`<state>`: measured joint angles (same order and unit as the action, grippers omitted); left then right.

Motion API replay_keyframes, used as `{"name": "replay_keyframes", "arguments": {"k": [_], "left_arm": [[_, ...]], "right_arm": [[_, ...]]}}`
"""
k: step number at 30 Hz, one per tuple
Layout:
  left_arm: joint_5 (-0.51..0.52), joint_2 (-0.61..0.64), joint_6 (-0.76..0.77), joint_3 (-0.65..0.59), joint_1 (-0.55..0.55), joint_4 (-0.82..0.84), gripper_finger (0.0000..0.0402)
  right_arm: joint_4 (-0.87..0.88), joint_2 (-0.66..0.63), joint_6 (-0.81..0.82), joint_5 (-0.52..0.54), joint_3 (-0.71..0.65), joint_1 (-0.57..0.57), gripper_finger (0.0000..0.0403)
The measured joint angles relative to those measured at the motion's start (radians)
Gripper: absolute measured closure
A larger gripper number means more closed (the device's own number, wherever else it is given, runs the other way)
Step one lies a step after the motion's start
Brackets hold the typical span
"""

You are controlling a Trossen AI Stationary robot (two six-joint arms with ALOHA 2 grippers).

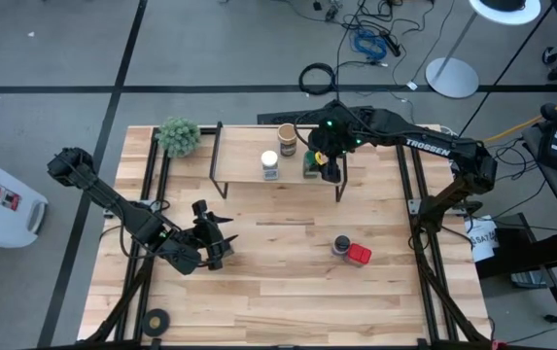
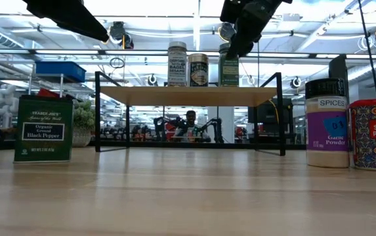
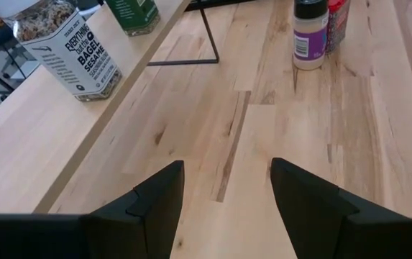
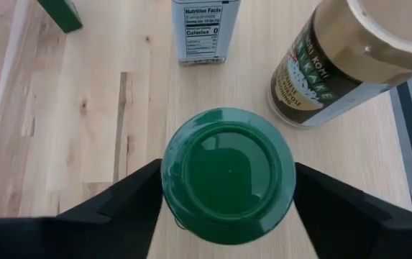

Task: Shelf spices
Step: Remove the green seasoning bottle from the shelf

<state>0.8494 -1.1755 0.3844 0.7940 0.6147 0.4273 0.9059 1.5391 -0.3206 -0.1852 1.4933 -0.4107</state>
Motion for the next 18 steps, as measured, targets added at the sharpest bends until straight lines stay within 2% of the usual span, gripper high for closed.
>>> {"name": "replay_keyframes", "arguments": {"k": [5,9,18], "left_arm": [[0.0,0.0,0.0,0.0,0.0,0.0,0.0184],[0.0,0.0,0.0,0.0,0.0,0.0,0.0184],[0.016,0.0,0.0,0.0,-0.001,0.0,0.0184]], "right_arm": [[0.013,0.0,0.014,-0.001,0.0,0.0,0.0194],[0.012,0.0,0.029,-0.001,0.0,0.0,0.0223],[-0.007,-0.003,0.064,-0.002,0.0,0.006,0.0209]]}}
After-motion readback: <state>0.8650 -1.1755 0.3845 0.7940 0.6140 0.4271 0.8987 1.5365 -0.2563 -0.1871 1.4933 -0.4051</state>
